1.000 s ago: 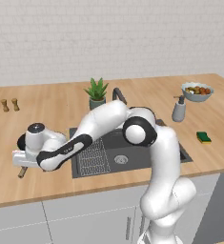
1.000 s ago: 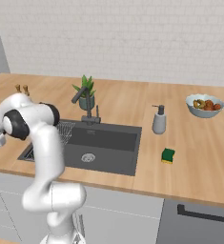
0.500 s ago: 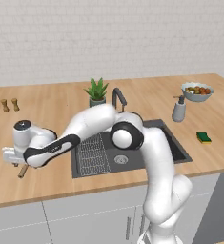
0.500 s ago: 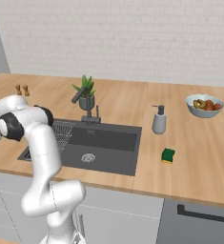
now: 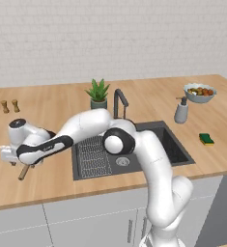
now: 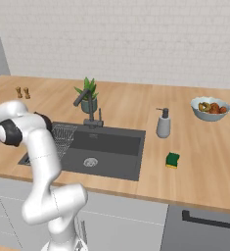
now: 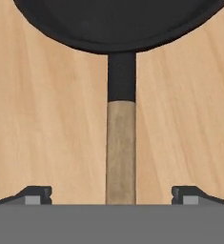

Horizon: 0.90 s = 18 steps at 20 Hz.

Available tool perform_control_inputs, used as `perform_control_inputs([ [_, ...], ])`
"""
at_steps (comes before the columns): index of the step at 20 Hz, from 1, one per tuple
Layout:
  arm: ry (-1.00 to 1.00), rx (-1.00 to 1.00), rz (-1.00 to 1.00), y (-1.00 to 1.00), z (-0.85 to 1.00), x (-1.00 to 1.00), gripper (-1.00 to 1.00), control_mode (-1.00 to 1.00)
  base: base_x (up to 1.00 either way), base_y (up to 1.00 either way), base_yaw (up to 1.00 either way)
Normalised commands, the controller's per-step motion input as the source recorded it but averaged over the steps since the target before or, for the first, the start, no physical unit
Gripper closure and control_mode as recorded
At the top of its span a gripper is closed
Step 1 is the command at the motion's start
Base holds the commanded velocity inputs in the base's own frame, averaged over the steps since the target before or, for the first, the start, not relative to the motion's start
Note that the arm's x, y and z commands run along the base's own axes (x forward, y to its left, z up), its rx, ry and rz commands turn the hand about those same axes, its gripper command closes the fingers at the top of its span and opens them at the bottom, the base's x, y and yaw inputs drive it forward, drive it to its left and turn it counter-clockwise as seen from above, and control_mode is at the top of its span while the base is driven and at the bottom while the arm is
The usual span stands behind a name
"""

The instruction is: Pick the pan and sponge and place them into the sink. Then turn on the water.

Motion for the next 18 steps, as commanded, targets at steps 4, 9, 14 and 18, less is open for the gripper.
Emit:
perform_control_inputs([
  [4, 0.0, 0.0, -0.09, 0.0, -0.36, 0.0, -1.0, -1.0, 0.0, 0.0, 0.0],
  [9, 0.0, 0.0, -0.11, -0.09, -0.43, -0.01, -1.0, -1.0, 0.0, 0.0, 0.0],
  [14, 0.0, 0.0, -0.15, -0.21, -0.51, 0.0, -1.0, -1.0, 0.0, 0.0, 0.0],
  [18, 0.04, 0.0, -0.16, -0.09, -0.58, 0.0, 1.0, -1.0, 0.0, 0.0, 0.0],
])
